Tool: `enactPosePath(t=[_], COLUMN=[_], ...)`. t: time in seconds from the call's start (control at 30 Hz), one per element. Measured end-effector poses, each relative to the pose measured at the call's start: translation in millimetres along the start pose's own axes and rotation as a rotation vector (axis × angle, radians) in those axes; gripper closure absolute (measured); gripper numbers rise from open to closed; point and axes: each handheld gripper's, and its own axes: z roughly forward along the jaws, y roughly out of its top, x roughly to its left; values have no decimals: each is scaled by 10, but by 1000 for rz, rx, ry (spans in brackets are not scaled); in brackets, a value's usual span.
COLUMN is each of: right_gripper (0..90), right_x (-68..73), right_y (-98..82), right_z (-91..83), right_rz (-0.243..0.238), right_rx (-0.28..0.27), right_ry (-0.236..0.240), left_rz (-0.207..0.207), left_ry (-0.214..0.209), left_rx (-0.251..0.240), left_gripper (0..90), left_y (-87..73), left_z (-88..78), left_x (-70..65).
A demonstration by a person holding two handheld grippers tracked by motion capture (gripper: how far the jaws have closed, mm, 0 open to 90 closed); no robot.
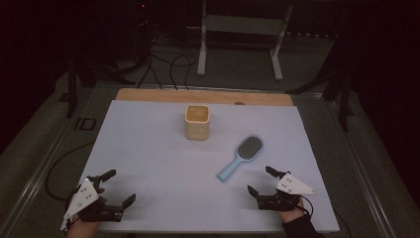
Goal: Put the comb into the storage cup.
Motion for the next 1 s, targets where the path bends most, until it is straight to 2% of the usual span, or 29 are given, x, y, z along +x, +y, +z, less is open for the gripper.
enactPosePath(t=[0.43, 0.53, 0.63, 1.0], right_gripper=[91, 91, 91, 92], right_x=[-24, -9, -3, 35], right_y=[7, 40, 110, 368], right_z=[1, -15, -64, -157], right_rz=[16, 16, 26, 14], right_rx=[36, 29, 2, -3], right_ry=[11, 8, 4, 10], left_rz=[-4, 3, -5, -12], left_ry=[-12, -11, -9, -5], left_rx=[-3, 7, -8, -3], left_gripper=[0, 0, 0, 0], left_y=[7, -8, -3, -15], left_z=[23, 5, -24, -33], left_x=[-3, -14, -17, -26])
